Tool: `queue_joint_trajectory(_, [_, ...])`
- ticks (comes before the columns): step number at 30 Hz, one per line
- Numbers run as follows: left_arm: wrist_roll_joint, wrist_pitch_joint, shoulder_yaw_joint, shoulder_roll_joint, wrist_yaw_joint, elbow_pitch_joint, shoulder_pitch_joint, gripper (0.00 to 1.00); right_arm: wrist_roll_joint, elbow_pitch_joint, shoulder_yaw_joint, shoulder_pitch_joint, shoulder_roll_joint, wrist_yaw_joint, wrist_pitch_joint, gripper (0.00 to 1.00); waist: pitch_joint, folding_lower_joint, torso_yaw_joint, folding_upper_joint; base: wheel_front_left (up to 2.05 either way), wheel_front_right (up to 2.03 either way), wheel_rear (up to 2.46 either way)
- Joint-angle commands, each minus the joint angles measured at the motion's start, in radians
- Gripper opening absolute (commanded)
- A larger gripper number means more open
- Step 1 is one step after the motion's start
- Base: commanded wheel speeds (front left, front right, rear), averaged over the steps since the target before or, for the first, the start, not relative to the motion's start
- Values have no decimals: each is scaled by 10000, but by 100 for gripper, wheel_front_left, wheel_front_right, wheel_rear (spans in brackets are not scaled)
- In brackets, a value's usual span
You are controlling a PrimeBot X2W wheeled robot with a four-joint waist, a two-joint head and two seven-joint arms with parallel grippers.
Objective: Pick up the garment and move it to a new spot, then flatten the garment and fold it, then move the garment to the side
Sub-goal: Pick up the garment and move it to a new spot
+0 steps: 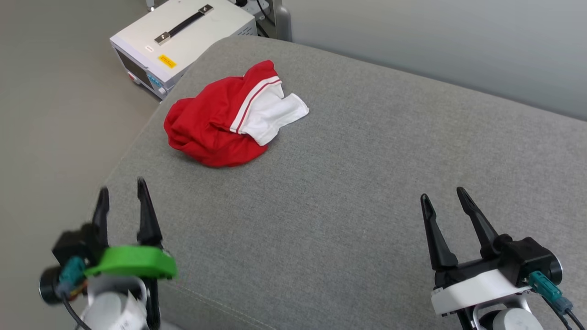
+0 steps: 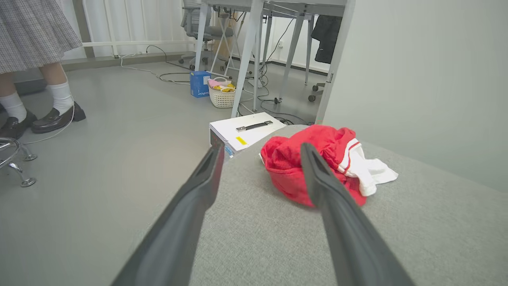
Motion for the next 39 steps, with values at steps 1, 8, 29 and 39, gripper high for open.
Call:
queue_joint_trajectory(1, [56,-105,197,86,-311,195,-680,100,-31,-99,21,-238,-111,-7,-105,100,343,-1,-125,0,0,0,0])
queue_joint_trajectory(8, [-8,-105,343,1182,-1086,1201,-3084,100,-115,-331,22,-763,-500,-7,-105,100,1300,-1,-703,0,0,0,0])
queue_joint_trajectory(29, [-4880,6890,-4378,5160,-1233,3389,-8516,100,-230,-877,-185,-2023,-1200,-7,-105,100,3487,-1,-1809,0,0,0,0])
queue_joint_trajectory(39, [-6292,9422,-6643,5985,-1234,3676,-8844,100,-237,-947,-200,-2322,-1307,-7,-105,100,4173,-1,-2204,0,0,0,0])
